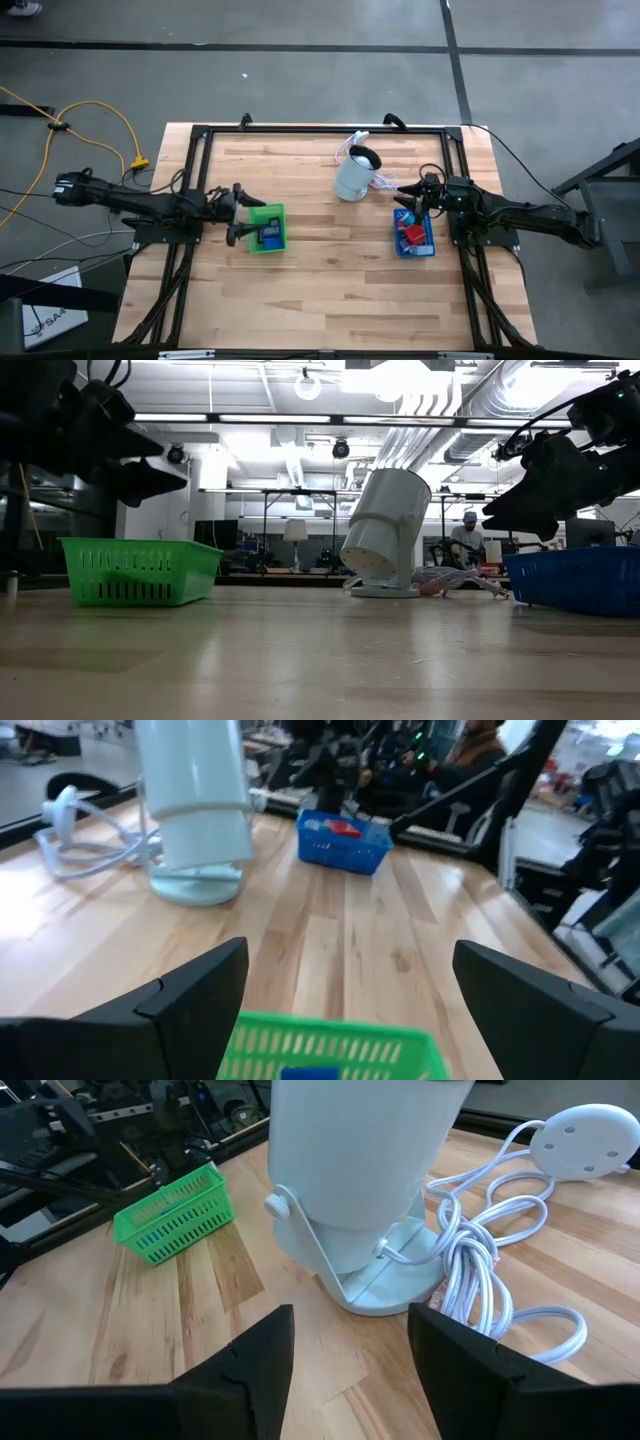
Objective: Pick & Place Office items
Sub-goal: Return to Home Position
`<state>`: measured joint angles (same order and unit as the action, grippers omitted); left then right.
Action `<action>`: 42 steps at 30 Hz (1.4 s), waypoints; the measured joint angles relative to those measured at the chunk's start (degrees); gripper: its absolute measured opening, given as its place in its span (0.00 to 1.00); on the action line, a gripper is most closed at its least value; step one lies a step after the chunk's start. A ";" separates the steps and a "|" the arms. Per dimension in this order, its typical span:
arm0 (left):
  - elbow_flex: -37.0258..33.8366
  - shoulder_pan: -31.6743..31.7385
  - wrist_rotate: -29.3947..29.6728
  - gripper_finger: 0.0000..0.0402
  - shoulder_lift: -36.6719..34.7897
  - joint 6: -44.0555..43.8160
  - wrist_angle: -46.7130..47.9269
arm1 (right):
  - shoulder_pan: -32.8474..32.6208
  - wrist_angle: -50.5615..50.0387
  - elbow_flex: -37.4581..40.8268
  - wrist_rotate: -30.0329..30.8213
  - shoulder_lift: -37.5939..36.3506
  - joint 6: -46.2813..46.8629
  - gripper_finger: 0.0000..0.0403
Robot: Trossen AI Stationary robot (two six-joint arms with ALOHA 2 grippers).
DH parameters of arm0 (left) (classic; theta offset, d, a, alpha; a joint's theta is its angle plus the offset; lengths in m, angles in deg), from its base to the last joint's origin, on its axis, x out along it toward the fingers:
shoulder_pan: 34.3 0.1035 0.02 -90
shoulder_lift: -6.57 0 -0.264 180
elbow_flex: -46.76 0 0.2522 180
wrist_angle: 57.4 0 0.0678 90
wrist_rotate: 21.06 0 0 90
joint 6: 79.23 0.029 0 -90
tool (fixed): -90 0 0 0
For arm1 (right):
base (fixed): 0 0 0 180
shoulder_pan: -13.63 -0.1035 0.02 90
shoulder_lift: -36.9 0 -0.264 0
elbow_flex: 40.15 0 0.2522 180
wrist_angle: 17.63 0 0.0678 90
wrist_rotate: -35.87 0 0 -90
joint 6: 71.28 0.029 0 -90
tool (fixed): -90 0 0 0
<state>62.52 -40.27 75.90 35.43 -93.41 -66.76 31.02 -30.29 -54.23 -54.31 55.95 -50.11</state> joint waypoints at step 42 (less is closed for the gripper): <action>-0.15 3.66 -2.73 0.86 -18.52 -2.56 25.33 | 0.00 -0.02 -0.02 0.00 0.01 0.00 0.46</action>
<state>62.37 -36.61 73.17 16.91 -95.96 -41.42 31.02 -30.31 -54.25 -54.31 55.96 -50.11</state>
